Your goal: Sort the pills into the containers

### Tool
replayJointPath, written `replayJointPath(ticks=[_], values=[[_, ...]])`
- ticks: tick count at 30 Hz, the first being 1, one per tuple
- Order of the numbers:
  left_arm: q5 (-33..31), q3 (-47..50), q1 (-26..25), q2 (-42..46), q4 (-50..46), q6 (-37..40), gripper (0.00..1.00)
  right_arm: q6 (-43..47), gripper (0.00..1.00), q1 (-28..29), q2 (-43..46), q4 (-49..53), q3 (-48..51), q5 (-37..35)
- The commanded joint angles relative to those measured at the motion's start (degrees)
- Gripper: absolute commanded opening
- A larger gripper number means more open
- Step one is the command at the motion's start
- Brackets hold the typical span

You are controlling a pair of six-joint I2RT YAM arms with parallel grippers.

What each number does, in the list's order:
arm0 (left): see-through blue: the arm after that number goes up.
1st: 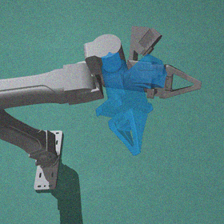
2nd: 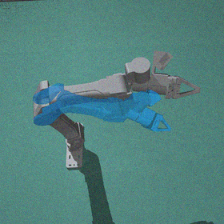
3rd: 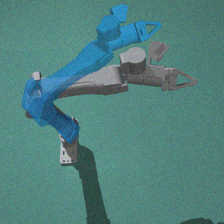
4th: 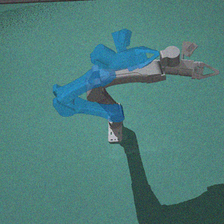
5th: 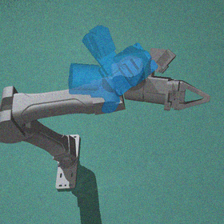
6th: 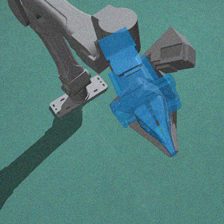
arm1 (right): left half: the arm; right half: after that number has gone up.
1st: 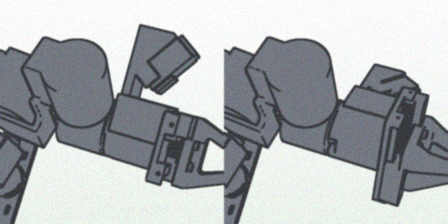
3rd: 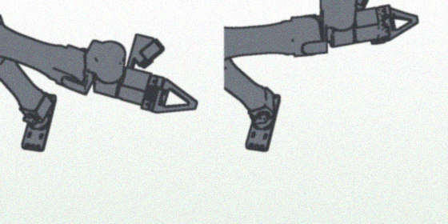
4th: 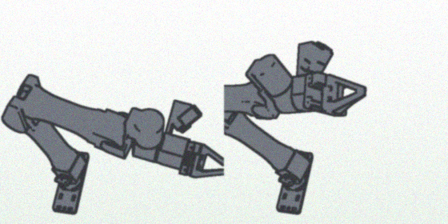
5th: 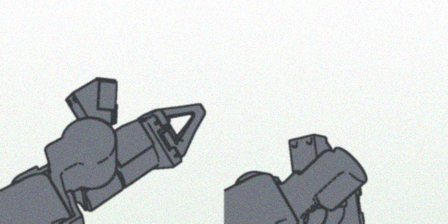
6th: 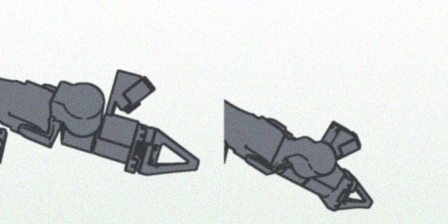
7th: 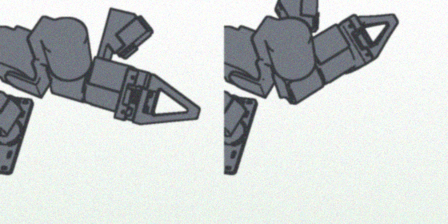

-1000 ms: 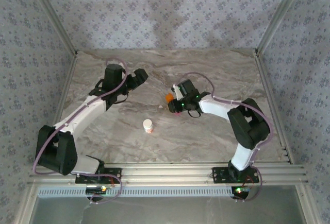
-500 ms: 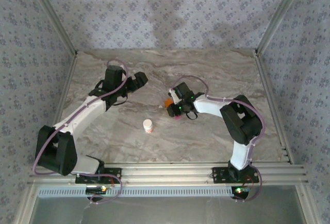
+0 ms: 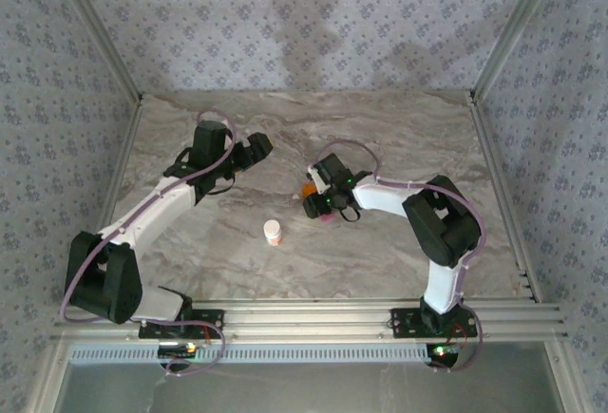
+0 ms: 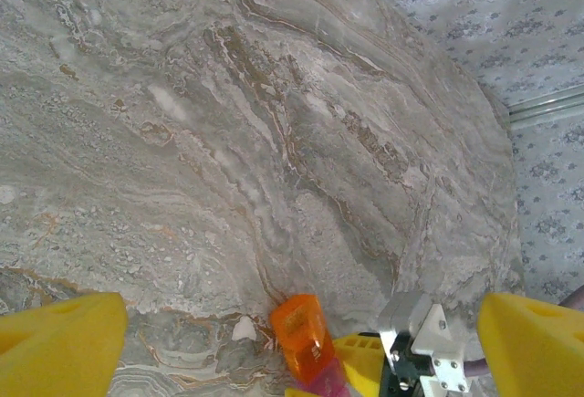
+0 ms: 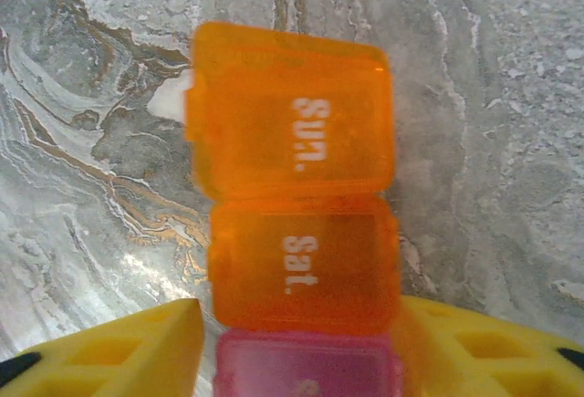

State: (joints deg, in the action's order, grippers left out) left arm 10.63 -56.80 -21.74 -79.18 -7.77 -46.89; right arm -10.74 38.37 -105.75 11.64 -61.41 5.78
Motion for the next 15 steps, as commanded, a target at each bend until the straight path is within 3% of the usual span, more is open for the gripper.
replayJointPath(ticks=[1, 5, 15], values=[[-0.35, -0.41, 0.37, 0.60, -0.31, 1.42, 0.98, 0.15, 0.64, 0.30, -1.42, 2.04, 0.58, -2.28], [-0.34, -0.50, 0.37, 0.69, -0.23, 1.56, 0.98, -0.78, 0.71, 0.43, 1.12, 2.98, 2.67, -4.14], [1.06, -1.11, 0.30, 0.26, 0.39, 1.67, 0.98, -3.95, 0.72, -1.60, 4.69, 7.00, 7.15, -8.75]])
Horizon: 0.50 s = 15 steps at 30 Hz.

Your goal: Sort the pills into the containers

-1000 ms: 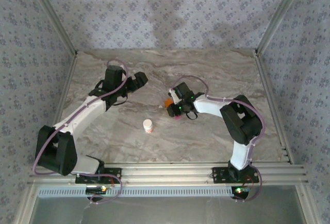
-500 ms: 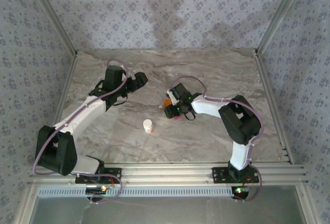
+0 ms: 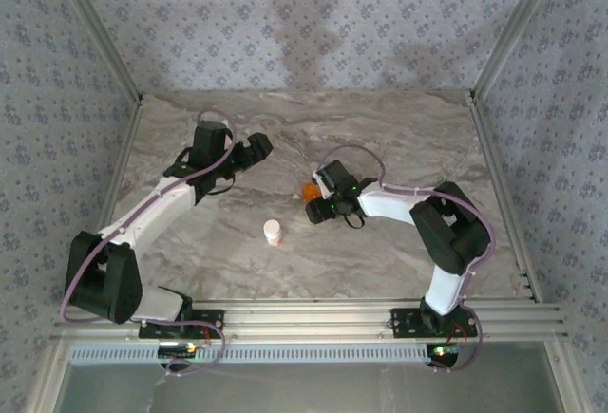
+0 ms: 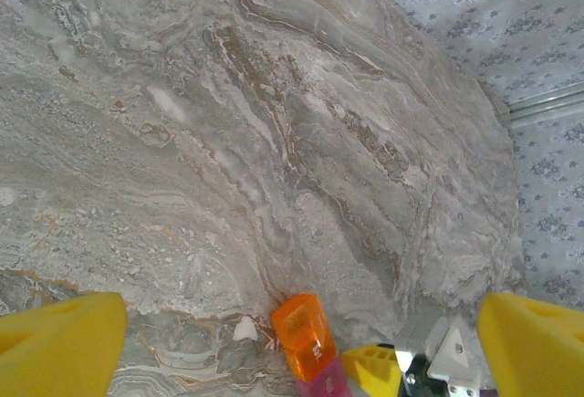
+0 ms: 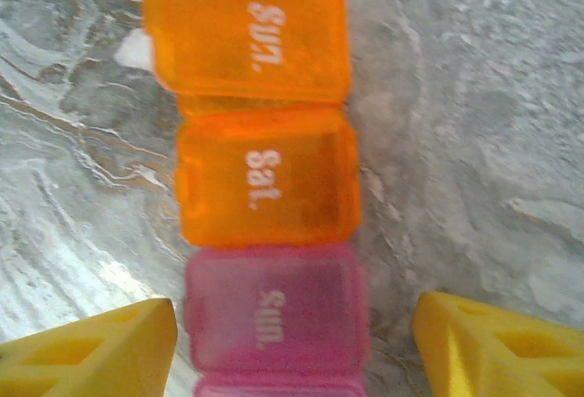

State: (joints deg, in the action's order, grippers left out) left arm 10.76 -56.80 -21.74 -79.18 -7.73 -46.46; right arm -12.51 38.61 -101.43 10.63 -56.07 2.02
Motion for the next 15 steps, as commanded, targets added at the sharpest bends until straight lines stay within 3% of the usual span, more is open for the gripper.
replayJointPath(ticks=[1, 15], values=[[1.11, -1.17, 0.34, 0.12, 0.35, 1.28, 0.98, -2.29, 0.72, -2.23, 0.55, 8.44, 1.73, -5.27], [2.63, -4.51, 0.29, -2.05, -2.01, 5.45, 0.98, -5.30, 0.71, -10.50, -0.29, 14.86, -2.75, -9.11]])
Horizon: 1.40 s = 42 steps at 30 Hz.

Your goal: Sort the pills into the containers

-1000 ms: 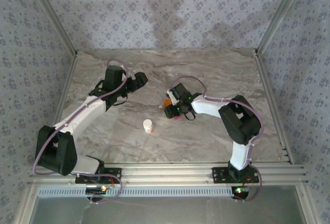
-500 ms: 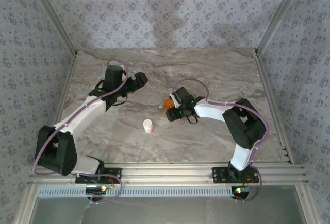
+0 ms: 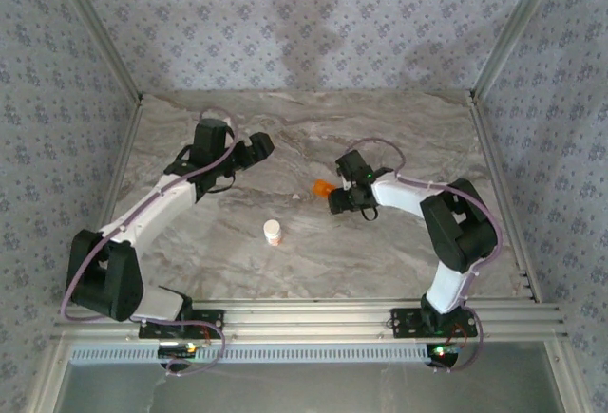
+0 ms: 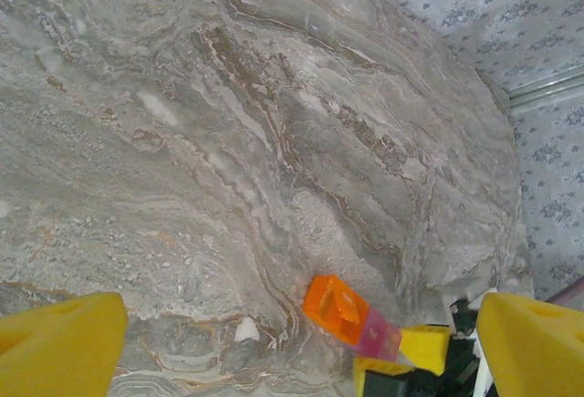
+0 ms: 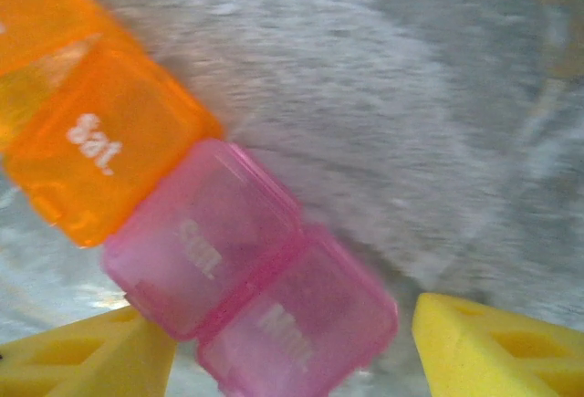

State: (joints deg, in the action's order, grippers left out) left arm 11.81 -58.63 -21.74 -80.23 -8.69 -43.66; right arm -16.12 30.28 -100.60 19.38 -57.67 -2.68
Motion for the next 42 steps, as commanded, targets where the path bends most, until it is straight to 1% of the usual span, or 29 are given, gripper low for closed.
replayJointPath(ticks=[1, 7, 12, 18, 24, 32, 39, 42], values=[[1.76, -3.24, 0.26, -1.44, -1.36, 3.07, 0.98, -1.61, 0.71, -2.70, -1.02, 6.49, -1.54, -4.51], [3.12, -8.17, 0.03, -5.11, -4.55, 7.45, 0.98, -1.12, 0.73, -5.43, 2.23, 6.66, -0.97, -2.00], [3.15, -14.48, -1.65, -9.61, -9.56, 13.75, 0.98, -2.96, 0.73, -7.79, 4.69, 6.15, -0.64, 1.75], [-0.39, -23.81, -5.33, -15.67, -17.38, 22.68, 0.98, -3.24, 0.73, -8.37, 6.35, 6.05, -1.13, 3.45], [-2.63, -30.73, -7.45, -20.56, -21.36, 29.33, 0.98, -4.68, 0.73, -8.90, 7.70, 5.76, -1.19, 6.65], [-5.54, -38.29, -10.45, -26.81, -27.27, 39.49, 0.98, -5.85, 0.72, -11.77, 3.94, 5.46, -5.55, 11.45], [-9.08, -42.71, -14.12, -31.24, -32.40, 47.30, 0.98, -4.61, 0.72, -12.23, 0.58, 6.55, -7.12, 11.47], [-10.52, -43.15, -15.28, -32.30, -32.89, 48.81, 0.98, -4.35, 0.72, -12.25, 0.40, 6.41, -7.02, 11.38]])
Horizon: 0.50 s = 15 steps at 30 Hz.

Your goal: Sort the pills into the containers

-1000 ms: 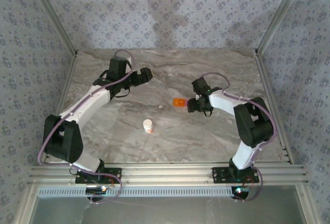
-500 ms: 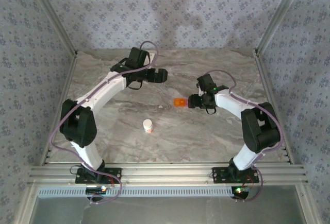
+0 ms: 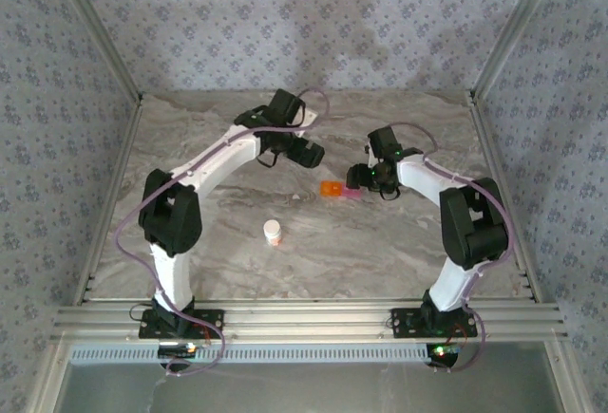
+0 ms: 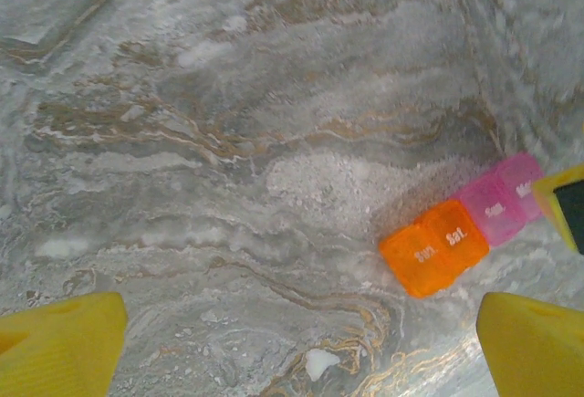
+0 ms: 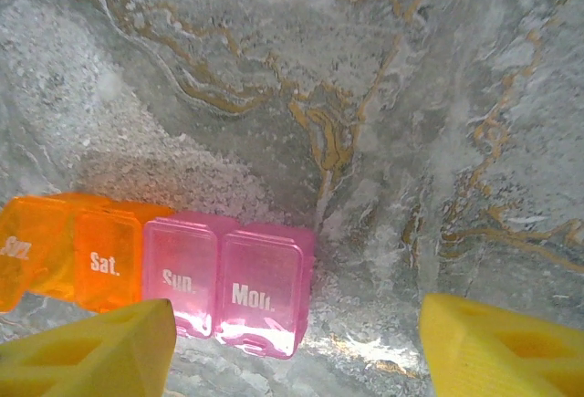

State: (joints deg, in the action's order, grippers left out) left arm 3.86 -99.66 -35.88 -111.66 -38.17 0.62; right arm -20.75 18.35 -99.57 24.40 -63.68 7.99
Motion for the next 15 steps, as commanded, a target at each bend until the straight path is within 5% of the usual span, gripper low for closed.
replayJointPath(ticks=[1, 15], values=[[-2.83, -2.21, -1.44, -1.30, -3.49, 4.78, 0.98, 0.37, 0.72, -0.27, -0.68, 1.25, -0.91, 0.65], [-10.32, -2.48, -8.31, -6.86, -5.42, 10.19, 0.98, 0.39, 0.72, -0.42, -3.77, -0.10, -1.10, 0.45]])
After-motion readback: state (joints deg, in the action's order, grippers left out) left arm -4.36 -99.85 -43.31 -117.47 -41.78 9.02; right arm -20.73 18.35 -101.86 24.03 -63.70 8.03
